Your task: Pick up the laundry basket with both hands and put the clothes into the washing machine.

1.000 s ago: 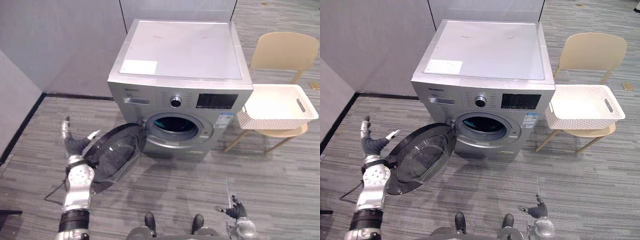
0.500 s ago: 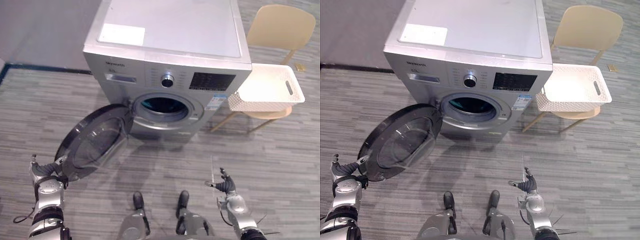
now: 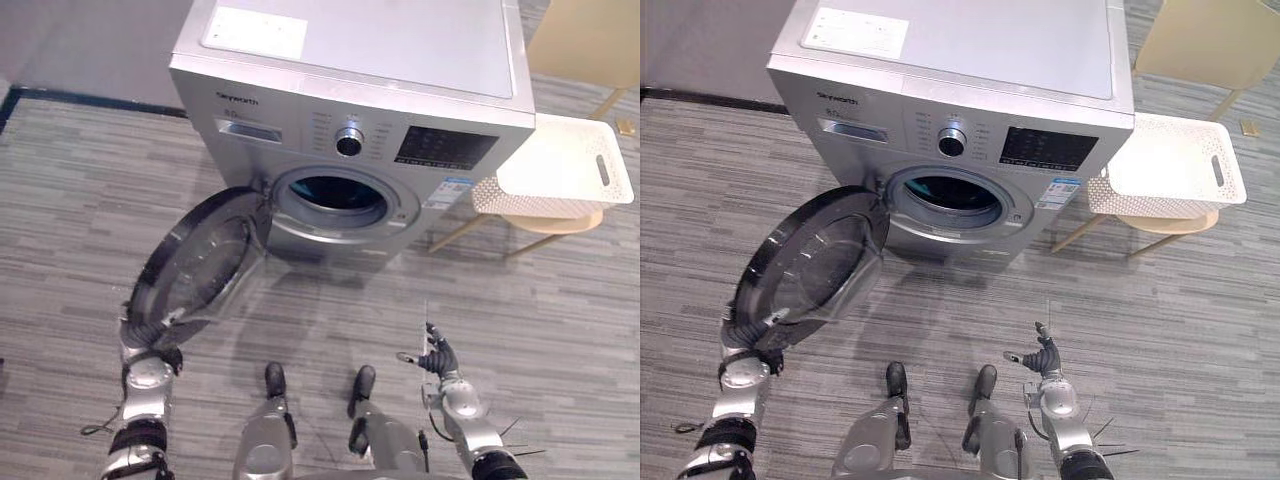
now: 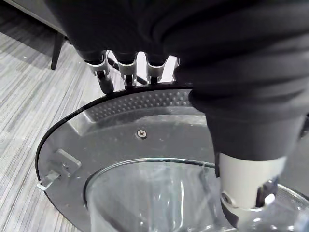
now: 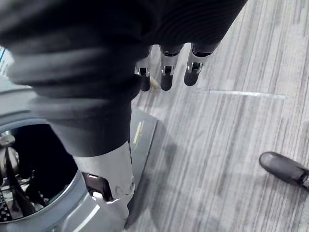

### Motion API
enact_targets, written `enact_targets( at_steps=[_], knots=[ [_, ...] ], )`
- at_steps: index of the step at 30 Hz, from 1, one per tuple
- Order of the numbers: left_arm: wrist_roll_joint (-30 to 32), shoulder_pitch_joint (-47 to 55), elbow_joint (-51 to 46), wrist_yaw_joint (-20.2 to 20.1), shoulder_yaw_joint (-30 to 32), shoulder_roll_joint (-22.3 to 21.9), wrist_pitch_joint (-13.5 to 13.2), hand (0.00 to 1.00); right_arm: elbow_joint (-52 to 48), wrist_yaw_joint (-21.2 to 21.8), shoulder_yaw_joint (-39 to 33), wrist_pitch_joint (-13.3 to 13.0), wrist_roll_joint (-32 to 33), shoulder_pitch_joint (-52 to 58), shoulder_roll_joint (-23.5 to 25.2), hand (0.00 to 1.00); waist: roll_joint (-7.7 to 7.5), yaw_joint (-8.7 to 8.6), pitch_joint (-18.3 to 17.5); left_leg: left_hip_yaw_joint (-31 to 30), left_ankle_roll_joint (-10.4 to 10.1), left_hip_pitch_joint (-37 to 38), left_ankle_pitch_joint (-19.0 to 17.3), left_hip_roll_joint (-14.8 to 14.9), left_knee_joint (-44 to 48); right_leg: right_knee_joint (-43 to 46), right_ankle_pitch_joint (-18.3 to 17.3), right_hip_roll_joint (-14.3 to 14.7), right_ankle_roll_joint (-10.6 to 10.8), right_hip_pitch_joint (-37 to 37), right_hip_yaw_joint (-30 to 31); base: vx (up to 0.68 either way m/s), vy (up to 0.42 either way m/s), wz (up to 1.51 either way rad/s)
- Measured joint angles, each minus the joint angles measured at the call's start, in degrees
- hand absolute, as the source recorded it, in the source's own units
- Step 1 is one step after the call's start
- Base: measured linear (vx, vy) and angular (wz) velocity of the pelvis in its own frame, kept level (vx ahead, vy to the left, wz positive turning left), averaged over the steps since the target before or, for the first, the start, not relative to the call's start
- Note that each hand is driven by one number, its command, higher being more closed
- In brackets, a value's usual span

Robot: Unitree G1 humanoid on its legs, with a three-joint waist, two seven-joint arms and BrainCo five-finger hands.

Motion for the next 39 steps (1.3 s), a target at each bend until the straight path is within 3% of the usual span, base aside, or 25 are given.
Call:
enact_targets(
  at_steps=[5,9,11,17,21,24,26,28,34,38,39],
  knots=[
    [0.96,6.81,-6.28,-6.14,-14.53,-5.66,0.05,0.00,0.47,-0.02,-0.54,0.25,-1.13,0.46,1.67,0.00,2.30,0.11,-3.38,-0.98,0.43,3.22,0.29,-1.86,-1.89,0.01,-0.69,-1.59,0.99,3.05,-0.91,0.04,0.087,0.15],
    [0.99,7.36,-11.27,-9.79,-21.66,-7.17,-0.63,0.00,2.44,-0.02,-0.55,0.97,-1.13,0.49,2.08,0.00,4.14,-0.05,-5.58,-1.04,0.43,5.69,0.29,-2.25,-2.77,0.49,-1.36,-1.82,1.14,4.88,-1.00,0.02,0.044,0.03],
    [0.91,4.75,-12.27,-10.26,-24.20,-7.79,-1.71,0.00,2.75,0.00,-0.58,1.10,-1.09,1.17,1.96,0.00,5.26,-0.96,-6.35,-0.89,0.42,6.51,0.29,-2.02,-2.80,0.83,-1.79,-1.78,0.99,5.50,-0.82,0.00,0.005,-0.02],
    [0.29,-9.48,-5.02,-8.77,-23.53,-7.55,-1.90,0.00,2.07,0.02,-1.35,1.14,-0.99,2.45,0.26,0.00,6.54,-5.12,-6.81,2.88,-0.18,6.74,-0.19,-0.95,-3.61,0.74,-1.66,-0.52,0.32,2.83,2.79,-0.04,-0.011,-0.33],
    [-6.19,-22.20,1.04,-4.04,-18.44,-5.70,-2.53,0.00,0.03,-1.24,-7.09,1.51,0.35,3.03,-3.39,0.00,7.76,-8.70,-6.24,8.20,-0.21,1.81,-0.15,-0.69,-3.80,0.68,0.34,0.17,-0.40,-4.95,8.28,0.01,-0.013,-0.69],
    [-7.08,-33.63,6.18,-2.11,-16.65,-0.10,-3.24,0.00,0.03,-2.79,-10.63,2.26,1.83,1.95,-5.72,0.00,7.15,-9.72,-3.98,12.72,0.02,-1.28,-0.01,-0.69,-3.77,-0.97,3.80,0.48,-0.19,-9.77,12.67,0.05,-0.003,-0.80],
    [-7.77,-41.62,10.02,-0.30,-16.15,4.06,-3.32,0.00,-0.08,-3.91,-11.49,2.27,2.67,0.95,-5.90,0.00,6.05,-10.71,-2.05,14.66,0.20,-2.90,0.13,-0.58,-3.66,-2.07,5.58,0.91,-0.09,-11.78,14.64,0.04,-0.017,-0.53],
    [-8.13,-48.48,12.32,-1.23,-15.71,7.53,-2.53,0.00,-3.18,-4.82,-11.87,2.25,3.79,1.70,-3.97,0.00,4.65,-11.04,-0.87,16.84,0.17,-4.99,0.12,-0.08,-2.77,-2.27,6.43,1.28,-0.11,-14.38,16.38,0.04,-0.030,-0.43],
    [-8.10,-55.56,12.55,-3.69,-17.78,4.16,-2.14,0.00,-13.12,-4.81,-10.15,0.81,4.82,3.78,2.45,0.00,2.09,-10.89,0.73,18.62,0.11,-8.78,-1.62,1.52,-0.50,-2.09,7.08,2.12,0.23,-17.88,18.20,0.01,-0.014,-0.15],
    [-7.89,-56.12,12.01,-3.67,-17.77,2.98,-2.00,0.00,-16.92,-4.84,-8.69,-0.33,4.85,5.27,2.94,0.00,2.10,-10.34,0.73,17.94,0.16,-10.18,-1.86,2.68,0.22,-1.98,7.14,2.72,0.23,-18.54,16.97,-0.01,-0.013,0.12],
    [-7.56,-56.08,10.86,-3.62,-17.77,1.97,-1.63,0.00,-18.10,-4.87,-8.14,-0.37,4.80,6.28,2.91,0.00,2.11,-9.35,0.74,17.55,-0.03,-10.42,-1.71,3.21,0.28,-1.82,7.14,3.04,0.23,-18.54,16.24,0.02,-0.031,0.25]
  ],
)
